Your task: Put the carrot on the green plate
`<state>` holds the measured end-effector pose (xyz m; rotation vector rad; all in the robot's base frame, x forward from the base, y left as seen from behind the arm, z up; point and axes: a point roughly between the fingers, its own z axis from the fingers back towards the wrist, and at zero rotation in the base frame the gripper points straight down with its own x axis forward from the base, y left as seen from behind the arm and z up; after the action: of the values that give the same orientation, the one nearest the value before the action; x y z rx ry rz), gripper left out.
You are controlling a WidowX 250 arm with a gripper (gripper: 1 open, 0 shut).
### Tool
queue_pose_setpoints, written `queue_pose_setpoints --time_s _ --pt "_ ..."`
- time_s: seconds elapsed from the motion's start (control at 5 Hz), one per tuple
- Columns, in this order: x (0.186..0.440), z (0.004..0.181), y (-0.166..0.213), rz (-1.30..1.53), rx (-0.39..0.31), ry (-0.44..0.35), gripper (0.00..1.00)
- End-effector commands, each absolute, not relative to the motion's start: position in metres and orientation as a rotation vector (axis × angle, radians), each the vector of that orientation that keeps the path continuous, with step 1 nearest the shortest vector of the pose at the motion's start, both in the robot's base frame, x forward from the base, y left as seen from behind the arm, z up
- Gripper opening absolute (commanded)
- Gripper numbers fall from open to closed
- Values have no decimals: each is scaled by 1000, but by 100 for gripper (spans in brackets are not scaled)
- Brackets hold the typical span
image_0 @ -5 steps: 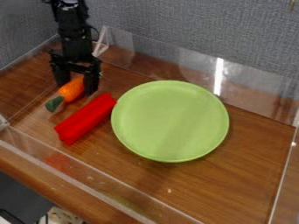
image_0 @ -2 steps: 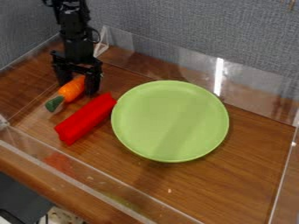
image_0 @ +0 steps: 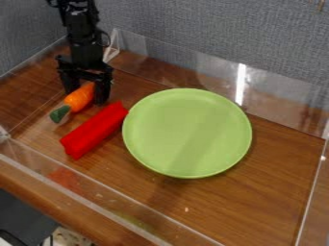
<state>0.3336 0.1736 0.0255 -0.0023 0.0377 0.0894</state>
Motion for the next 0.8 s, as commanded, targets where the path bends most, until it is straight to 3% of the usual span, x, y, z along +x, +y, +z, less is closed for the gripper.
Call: queue_pose_setpoints --time_s 0.0,0.6 --pt "339 47 178 91 32 -27 100" --pt "337 51 179 101 42 -49 100"
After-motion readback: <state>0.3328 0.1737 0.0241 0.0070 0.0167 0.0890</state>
